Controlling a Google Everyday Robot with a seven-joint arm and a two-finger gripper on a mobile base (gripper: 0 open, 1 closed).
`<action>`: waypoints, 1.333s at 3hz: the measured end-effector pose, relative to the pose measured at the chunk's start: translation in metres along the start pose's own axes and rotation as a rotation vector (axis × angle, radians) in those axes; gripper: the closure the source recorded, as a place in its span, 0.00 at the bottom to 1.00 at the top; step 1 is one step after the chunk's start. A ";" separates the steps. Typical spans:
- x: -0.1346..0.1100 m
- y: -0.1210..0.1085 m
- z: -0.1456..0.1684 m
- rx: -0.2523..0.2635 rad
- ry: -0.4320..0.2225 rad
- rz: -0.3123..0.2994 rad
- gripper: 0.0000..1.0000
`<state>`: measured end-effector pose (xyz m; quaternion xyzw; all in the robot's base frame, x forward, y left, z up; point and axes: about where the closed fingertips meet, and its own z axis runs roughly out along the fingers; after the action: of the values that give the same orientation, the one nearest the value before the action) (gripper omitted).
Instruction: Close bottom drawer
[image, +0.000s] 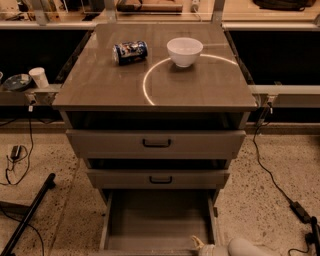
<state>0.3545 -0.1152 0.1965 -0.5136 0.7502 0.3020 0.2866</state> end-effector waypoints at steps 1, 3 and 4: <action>0.000 0.000 0.000 0.000 0.000 0.000 0.17; 0.000 0.000 0.000 0.000 0.000 0.000 0.64; 0.000 0.000 0.000 0.000 0.000 0.000 0.87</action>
Offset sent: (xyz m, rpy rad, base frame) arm 0.0000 0.0000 0.0000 0.0000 0.0000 0.0000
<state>0.3545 -0.1151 0.1965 -0.5136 0.7502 0.3021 0.2866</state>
